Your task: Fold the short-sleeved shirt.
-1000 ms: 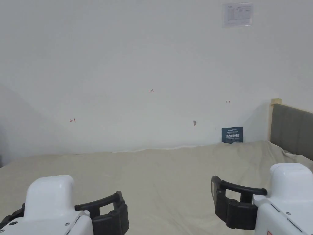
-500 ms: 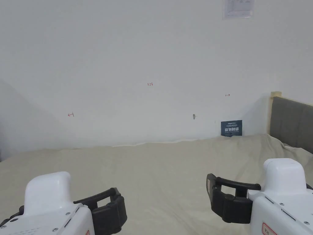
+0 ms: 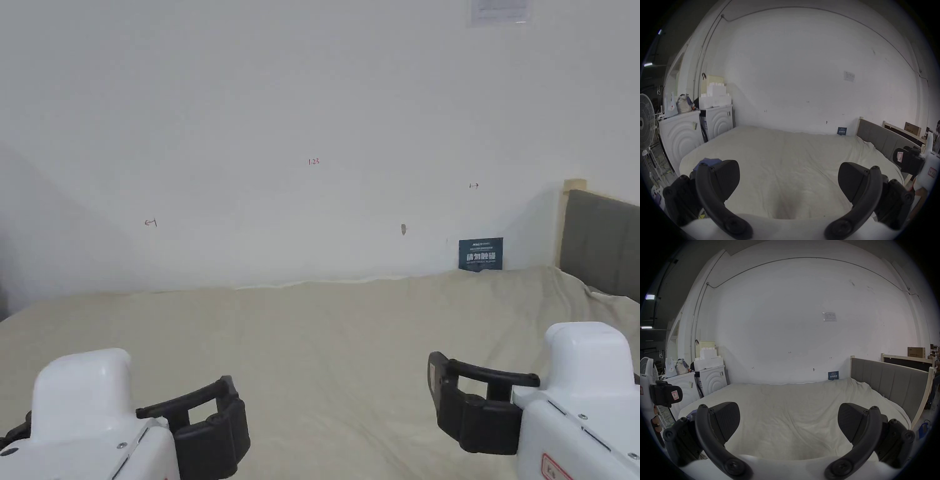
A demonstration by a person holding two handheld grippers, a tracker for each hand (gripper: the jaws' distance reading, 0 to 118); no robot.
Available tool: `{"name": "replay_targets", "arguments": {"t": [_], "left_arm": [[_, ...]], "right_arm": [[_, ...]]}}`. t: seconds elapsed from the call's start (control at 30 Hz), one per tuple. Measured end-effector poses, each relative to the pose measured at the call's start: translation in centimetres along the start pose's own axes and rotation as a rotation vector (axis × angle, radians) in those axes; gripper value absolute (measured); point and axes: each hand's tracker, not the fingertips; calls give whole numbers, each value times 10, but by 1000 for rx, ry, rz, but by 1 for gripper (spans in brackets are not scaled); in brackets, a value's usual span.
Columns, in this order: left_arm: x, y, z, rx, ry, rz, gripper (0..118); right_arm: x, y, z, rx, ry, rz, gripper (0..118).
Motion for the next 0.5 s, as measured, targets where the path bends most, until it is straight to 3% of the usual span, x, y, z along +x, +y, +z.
{"name": "replay_targets", "arguments": {"t": [0.17,0.5], "left_arm": [[-1,-4,0,83,5,-35,118],[4,-4,-2,66,25,-63,118]], "right_arm": [[-1,-1,-1,0,-3,2,118],[-2,-3,1,-7,-10,30,118]]}}
